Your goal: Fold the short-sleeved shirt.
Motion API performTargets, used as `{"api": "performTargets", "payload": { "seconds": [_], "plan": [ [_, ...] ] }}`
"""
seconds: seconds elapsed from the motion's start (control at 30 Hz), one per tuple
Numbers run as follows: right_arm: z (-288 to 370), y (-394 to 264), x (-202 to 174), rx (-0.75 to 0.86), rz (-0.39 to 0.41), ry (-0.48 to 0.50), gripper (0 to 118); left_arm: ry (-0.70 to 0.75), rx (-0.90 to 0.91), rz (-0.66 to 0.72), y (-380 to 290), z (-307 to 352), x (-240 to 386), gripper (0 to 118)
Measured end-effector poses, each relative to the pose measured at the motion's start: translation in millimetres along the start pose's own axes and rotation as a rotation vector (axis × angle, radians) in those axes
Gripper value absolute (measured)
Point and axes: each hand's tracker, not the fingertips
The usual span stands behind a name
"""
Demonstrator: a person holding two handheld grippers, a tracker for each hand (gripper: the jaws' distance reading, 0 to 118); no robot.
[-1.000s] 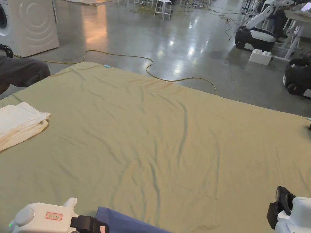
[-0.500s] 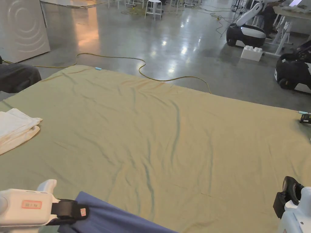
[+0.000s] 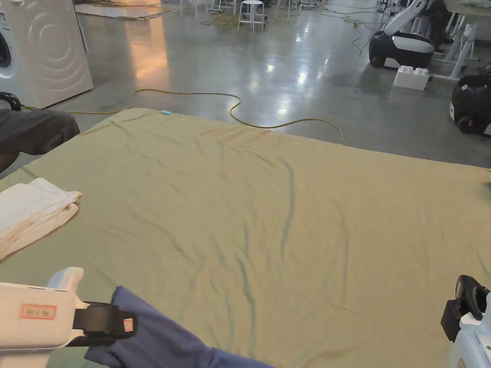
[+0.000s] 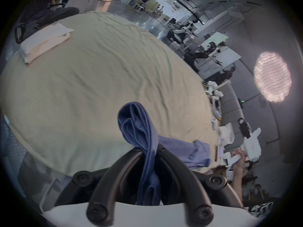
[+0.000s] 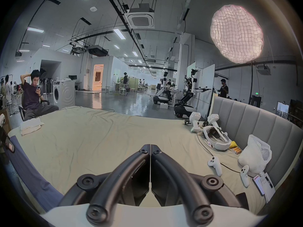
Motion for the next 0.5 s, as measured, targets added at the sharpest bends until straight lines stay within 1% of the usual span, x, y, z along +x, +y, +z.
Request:
{"api": "performTargets", "payload": {
  "seconds": [0.07,0.17,0.23,0.33,0.37,0.43,0.5],
  "plan": [
    [1,-2,0,-0.004,-0.002,0.003,1,-0.074,-0.023,0.004,-5,-12,21,11],
    [3,-5,1,-0.011,0.003,0.004,1,-0.133,-0.072,-0.021,-12,-37,47,11],
    [5,-7,3,-0.016,0.004,0.0,1,-0.133,-0.104,-0.048,-18,-59,62,11],
    [6,-10,8,-0.03,-0.003,-0.008,1,-0.14,-0.172,-0.049,-30,-98,82,11],
    [7,-11,10,-0.034,-0.005,-0.01,1,-0.123,-0.205,-0.051,-32,-116,76,11],
    [8,-14,13,-0.042,-0.007,-0.018,1,-0.088,-0.238,-0.072,-42,-142,86,11],
    [10,-16,16,-0.049,-0.006,-0.026,1,-0.046,-0.276,-0.063,-52,-169,91,11]
  ]
}}
